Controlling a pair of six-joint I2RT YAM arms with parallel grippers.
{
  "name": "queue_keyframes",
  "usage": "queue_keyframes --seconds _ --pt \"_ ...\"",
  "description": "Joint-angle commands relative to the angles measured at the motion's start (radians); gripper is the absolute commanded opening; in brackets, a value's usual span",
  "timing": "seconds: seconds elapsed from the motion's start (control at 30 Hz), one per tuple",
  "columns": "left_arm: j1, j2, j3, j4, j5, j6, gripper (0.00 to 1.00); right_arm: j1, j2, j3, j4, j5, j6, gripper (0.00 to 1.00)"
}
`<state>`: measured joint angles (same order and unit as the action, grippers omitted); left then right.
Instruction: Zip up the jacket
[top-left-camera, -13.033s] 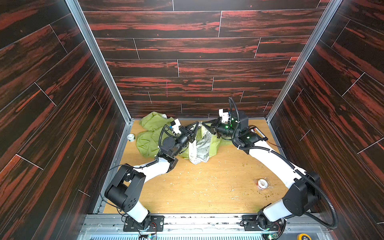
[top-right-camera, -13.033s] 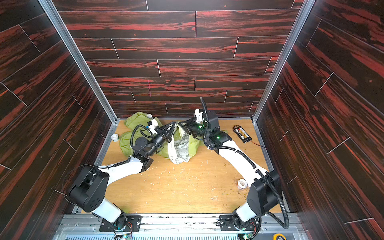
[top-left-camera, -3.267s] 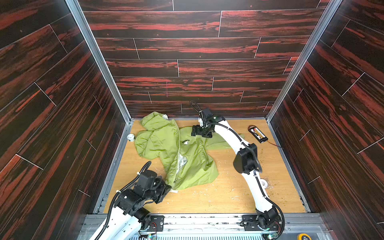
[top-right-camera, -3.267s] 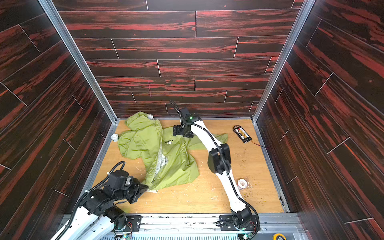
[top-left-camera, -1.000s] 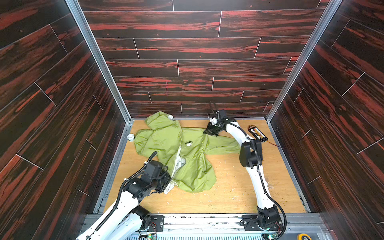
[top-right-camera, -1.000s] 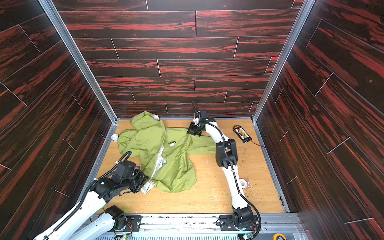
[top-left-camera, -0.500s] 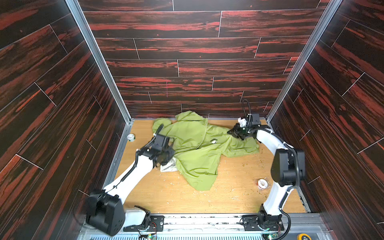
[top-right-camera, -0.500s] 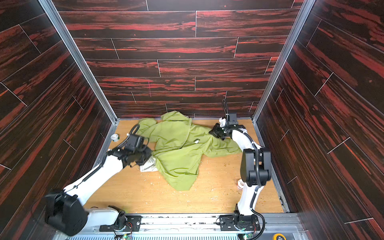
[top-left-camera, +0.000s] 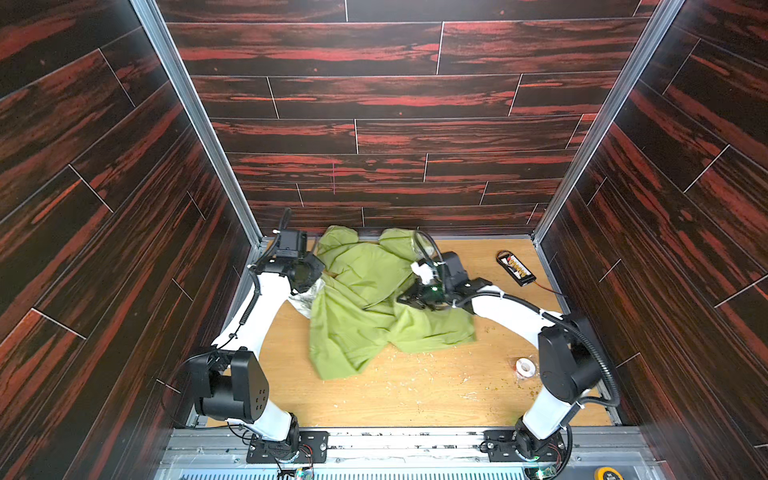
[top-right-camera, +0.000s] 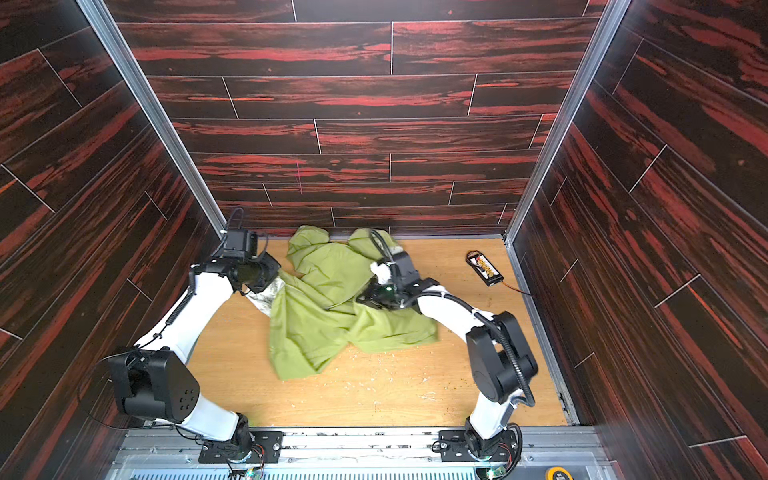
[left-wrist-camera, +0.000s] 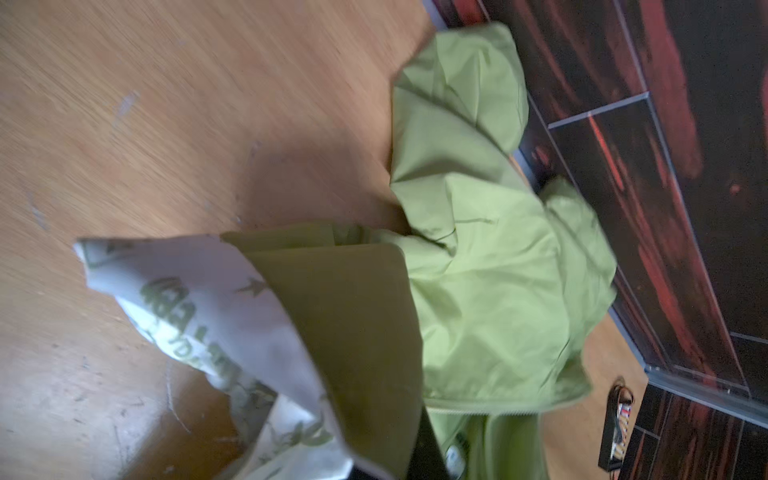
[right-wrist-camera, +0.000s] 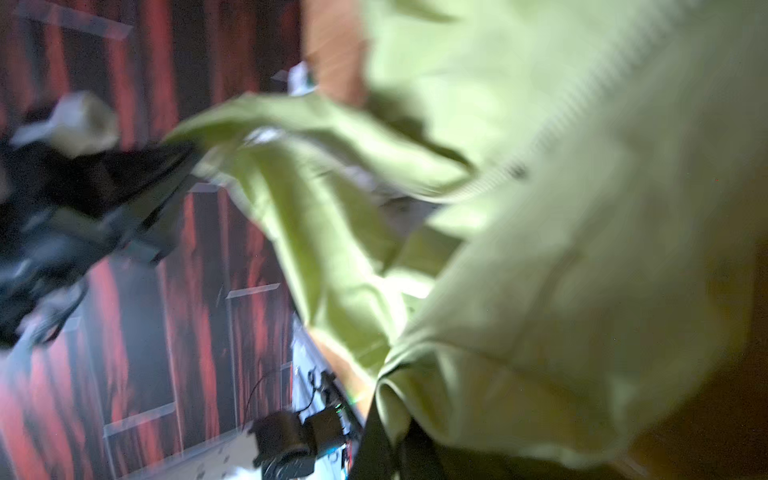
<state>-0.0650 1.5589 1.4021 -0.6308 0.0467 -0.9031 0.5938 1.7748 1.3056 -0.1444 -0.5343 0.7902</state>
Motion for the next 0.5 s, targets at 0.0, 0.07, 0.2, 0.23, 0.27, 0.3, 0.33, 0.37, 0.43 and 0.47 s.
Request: queue_keyframes --seconds 0.0,0.07,0.2,0.23,0.27,0.3,0.33,0.37,0.43,0.47 --pt "0.007 -0.051 0.034 -0.039 0.005 0.058 0.0 -0.008 0.067 0.072 -0.005 -0.023 -0.014 0.0" --pt "0.01 -0.071 0.017 -0.05 0.024 0.065 0.0 -0.012 0.072 0.102 -0.039 -0.003 -0.039 0.19" --pt "0.01 -0.13 -0.074 -0.061 0.064 0.055 0.0 -0.053 0.031 0.103 -0.084 0.089 -0.049 0.6" --pt "0.01 -0.144 -0.099 -0.056 0.071 0.051 0.0 -0.066 0.022 0.097 -0.081 0.099 -0.044 0.64" --pt "0.01 -0.161 -0.128 -0.051 0.076 0.048 0.0 -0.083 0.015 0.096 -0.083 0.118 -0.04 0.68" --pt "0.01 -0.177 -0.155 -0.05 0.076 0.044 0.0 -0.101 0.01 0.098 -0.093 0.146 -0.034 0.71" --pt "0.01 -0.19 -0.176 -0.049 0.074 0.04 0.0 -0.114 0.009 0.101 -0.1 0.168 -0.029 0.74" --pt "0.01 -0.203 -0.195 -0.048 0.08 0.035 0.0 -0.133 0.015 0.108 -0.115 0.206 -0.021 0.76" --pt "0.01 -0.221 -0.231 -0.042 0.101 0.025 0.0 -0.165 0.054 0.153 -0.185 0.268 0.0 0.79" --pt "0.01 -0.229 -0.245 -0.044 0.108 0.024 0.0 -0.183 0.085 0.183 -0.213 0.273 0.01 0.79"
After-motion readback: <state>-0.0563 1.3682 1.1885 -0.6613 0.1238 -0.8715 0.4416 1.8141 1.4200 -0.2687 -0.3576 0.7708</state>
